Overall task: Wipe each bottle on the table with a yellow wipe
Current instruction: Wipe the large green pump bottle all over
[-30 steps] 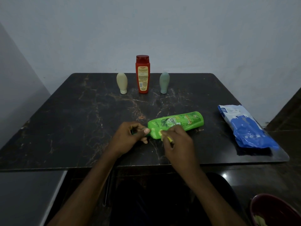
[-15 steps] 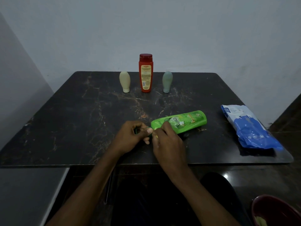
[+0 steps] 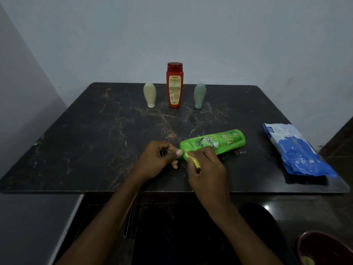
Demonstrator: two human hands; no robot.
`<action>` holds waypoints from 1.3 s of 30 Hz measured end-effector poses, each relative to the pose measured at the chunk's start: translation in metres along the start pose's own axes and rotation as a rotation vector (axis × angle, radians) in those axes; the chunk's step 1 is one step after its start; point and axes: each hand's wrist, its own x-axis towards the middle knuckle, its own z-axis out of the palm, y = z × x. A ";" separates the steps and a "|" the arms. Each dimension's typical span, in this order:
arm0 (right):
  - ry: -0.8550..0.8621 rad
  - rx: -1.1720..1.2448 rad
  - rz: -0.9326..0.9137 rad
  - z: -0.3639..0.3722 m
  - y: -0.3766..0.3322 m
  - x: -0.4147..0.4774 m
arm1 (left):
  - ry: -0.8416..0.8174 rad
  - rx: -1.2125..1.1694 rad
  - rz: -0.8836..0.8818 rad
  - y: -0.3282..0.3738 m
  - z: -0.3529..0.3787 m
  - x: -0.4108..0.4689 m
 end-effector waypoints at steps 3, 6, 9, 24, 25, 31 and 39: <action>-0.109 -0.019 -0.064 0.002 0.002 0.006 | 0.001 -0.011 0.018 0.001 0.000 0.000; -0.178 -0.100 -0.084 -0.001 0.004 0.000 | 0.008 -0.028 0.016 0.001 0.000 -0.001; -0.079 -0.010 0.049 -0.007 0.008 0.005 | -0.005 -0.014 0.003 0.001 0.000 -0.001; -0.116 0.019 0.047 -0.002 0.013 0.023 | -0.057 0.020 -0.040 0.001 -0.002 0.000; -0.131 0.008 0.028 -0.001 0.012 0.022 | -0.056 0.019 -0.038 0.001 -0.002 -0.001; -0.084 0.028 0.055 -0.004 0.015 0.016 | -0.064 0.043 -0.025 0.002 -0.003 -0.002; 0.052 -0.054 0.283 -0.038 0.070 0.023 | -0.057 0.072 0.018 0.002 -0.004 -0.004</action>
